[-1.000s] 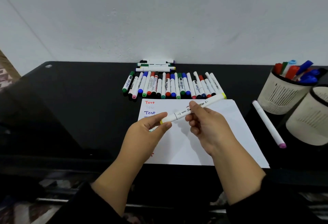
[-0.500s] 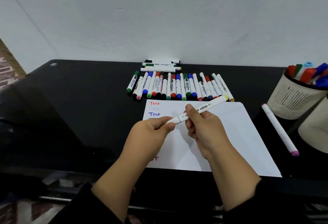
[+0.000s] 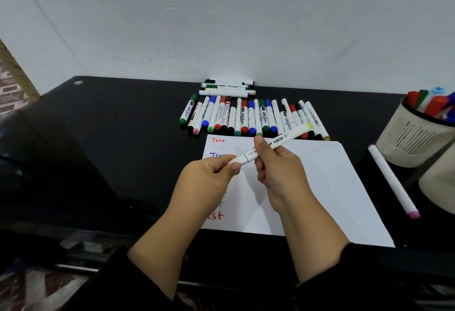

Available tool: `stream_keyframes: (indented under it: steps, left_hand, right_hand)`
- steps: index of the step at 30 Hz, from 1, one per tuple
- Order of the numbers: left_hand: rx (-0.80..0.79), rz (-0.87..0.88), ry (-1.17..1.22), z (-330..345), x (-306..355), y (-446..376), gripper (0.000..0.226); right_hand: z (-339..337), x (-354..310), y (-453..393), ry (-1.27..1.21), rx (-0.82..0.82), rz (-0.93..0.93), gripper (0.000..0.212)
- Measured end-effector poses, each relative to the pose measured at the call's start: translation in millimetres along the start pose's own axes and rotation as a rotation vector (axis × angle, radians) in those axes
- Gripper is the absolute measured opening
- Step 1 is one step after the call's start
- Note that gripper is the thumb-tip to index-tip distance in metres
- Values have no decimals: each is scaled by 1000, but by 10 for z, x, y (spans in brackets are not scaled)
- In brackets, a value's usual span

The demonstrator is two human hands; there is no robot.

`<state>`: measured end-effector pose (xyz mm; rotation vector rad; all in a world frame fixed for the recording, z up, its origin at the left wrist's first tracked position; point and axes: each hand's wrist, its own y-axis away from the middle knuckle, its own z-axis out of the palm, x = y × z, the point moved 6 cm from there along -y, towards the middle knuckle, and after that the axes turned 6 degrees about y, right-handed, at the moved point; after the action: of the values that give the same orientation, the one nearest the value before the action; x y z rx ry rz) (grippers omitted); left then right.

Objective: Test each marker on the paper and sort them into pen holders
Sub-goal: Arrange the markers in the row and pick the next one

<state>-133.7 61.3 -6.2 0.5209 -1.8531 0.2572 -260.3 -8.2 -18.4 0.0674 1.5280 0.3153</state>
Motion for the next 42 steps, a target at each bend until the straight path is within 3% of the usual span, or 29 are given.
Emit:
stream_keyframes:
  steps: [4, 8, 11, 18, 21, 25, 30, 42]
  left_hand:
    - [1, 3, -66, 26, 13, 2, 27]
    - [-7, -22, -19, -9, 46, 17, 13]
    - [-11, -27, -3, -38, 52, 38, 25]
    - [-22, -102, 219, -216, -89, 40, 17]
    - [-13, -96, 121, -213, -123, 17, 10]
    - [17, -102, -41, -146, -103, -23, 28]
    - [94, -64, -24, -228, -160, -127, 35]
    - [35, 22, -95, -222, -203, -562, 34]
  right_hand:
    - [19, 25, -22, -37, 59, 45, 27]
    - [65, -20, -44, -46, 16, 1, 25]
    - [125, -39, -39, -80, -33, -46, 22]
    - [-83, -147, -173, -186, -10, -125, 21]
    - [-80, -128, -182, -119, -8, -107, 23]
    - [-38, -58, -154, -137, 50, -47, 25]
    - [-119, -73, -191, -171, 94, -33, 17]
    - [118, -308, -755, 164, 54, -87, 15]
